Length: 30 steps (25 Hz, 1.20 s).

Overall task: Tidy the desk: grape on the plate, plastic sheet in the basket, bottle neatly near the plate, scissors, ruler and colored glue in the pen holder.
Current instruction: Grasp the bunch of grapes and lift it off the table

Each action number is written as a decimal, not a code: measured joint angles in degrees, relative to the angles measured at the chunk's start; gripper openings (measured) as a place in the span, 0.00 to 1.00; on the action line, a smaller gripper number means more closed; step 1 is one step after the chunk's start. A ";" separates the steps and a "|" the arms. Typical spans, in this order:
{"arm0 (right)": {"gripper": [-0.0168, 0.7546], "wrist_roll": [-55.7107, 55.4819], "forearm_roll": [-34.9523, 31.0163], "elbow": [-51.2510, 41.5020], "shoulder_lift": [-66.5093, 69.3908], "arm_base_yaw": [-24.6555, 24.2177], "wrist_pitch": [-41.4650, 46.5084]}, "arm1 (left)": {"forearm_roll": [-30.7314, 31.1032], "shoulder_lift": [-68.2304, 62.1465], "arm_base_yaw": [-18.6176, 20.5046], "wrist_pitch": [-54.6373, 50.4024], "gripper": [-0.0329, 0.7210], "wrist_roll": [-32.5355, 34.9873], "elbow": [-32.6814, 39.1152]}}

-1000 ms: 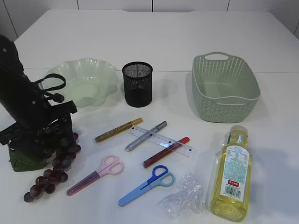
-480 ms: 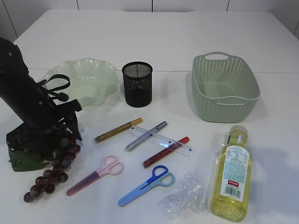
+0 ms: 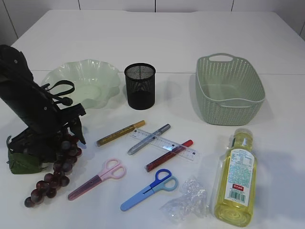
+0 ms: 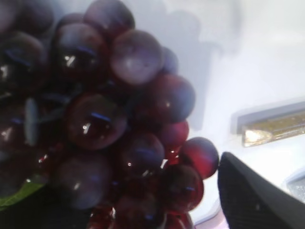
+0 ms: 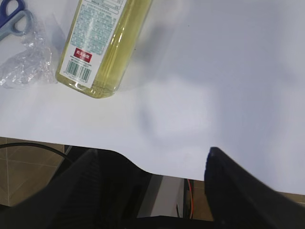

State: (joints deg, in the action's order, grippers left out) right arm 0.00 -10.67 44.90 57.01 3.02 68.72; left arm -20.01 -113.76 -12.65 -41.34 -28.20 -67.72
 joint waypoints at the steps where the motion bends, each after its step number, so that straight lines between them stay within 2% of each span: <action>1: 0.71 0.00 0.00 0.00 0.00 0.00 0.00 | 0.00 0.00 0.00 0.15 0.81 0.00 0.00; 3: 0.71 0.00 0.00 0.00 0.00 0.00 0.00 | 0.00 0.00 0.00 0.39 0.77 0.00 0.00; 8: 0.71 0.00 0.00 0.00 0.00 0.00 -0.09 | 0.44 -0.79 0.00 0.53 0.58 0.00 0.00; 14: 0.71 0.00 0.00 0.00 0.00 0.00 -0.09 | 1.17 -1.20 0.00 0.66 0.41 0.24 -0.33; 18: 0.71 0.00 0.00 0.00 0.00 0.00 -0.09 | 1.77 -1.20 0.00 0.29 0.30 4.85 -0.33; 21: 0.71 0.00 0.00 0.00 0.00 0.00 -0.09 | 2.44 -1.29 0.00 -1.14 0.26 7.58 -0.71; 24: 0.71 0.00 0.00 0.00 0.00 0.00 -0.09 | 5.76 -1.29 0.00 -5.04 0.24 9.39 -2.04; 27: 0.71 0.00 0.00 0.00 0.00 0.00 -0.20 | 9.83 -1.42 0.00 -12.08 0.23 10.89 -4.89; 30: 0.71 0.00 0.00 0.00 0.00 0.00 -0.20 | 11.23 -1.59 0.00 -19.31 0.23 13.84 -9.33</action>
State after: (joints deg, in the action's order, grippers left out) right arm 0.00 -10.67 44.90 57.01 3.02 68.52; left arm -8.78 -115.35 -12.65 -60.65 -14.36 -77.05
